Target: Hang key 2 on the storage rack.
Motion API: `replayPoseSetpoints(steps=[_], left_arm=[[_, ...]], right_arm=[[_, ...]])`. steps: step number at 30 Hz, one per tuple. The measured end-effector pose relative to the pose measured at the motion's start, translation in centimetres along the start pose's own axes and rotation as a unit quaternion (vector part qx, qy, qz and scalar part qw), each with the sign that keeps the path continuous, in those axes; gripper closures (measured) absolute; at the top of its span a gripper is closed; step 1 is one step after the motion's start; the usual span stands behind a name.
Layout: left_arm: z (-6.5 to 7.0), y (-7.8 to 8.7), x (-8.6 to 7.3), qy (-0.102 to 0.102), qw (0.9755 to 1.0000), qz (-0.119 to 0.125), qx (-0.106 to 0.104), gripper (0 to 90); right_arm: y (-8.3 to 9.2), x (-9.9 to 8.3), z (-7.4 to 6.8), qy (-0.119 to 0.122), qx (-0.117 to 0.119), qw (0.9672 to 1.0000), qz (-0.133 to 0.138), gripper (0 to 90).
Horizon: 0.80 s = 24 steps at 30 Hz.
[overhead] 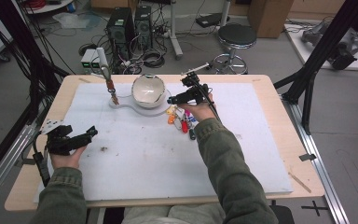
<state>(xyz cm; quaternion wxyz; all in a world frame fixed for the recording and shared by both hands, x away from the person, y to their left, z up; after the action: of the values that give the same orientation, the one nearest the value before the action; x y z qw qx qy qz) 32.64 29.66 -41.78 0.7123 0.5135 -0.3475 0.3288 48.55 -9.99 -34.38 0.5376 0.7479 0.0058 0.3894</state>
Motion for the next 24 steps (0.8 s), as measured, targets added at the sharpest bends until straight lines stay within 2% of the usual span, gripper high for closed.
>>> replayPoseSetpoints(steps=[24], left_arm=[[0.0,-0.1,0.0,-0.001,1.0000,-0.001,-0.001,1.8]], right_arm=[[-3.9,-0.4,0.7,0.007,-0.001,0.9989,-0.046,1.0]])
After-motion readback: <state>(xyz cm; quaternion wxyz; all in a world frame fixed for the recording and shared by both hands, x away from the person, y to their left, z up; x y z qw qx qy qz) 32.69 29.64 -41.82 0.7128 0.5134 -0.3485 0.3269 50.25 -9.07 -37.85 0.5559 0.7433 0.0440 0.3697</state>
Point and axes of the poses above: each handheld gripper's, and its own axes: y roughly backward along the jaws, x roughly out of its top, z roughly to its right, the point moved 1 cm from there along -y, roughly forward along the jaws, and after that the axes turned 8 degrees about -z, right-handed, at the moved point
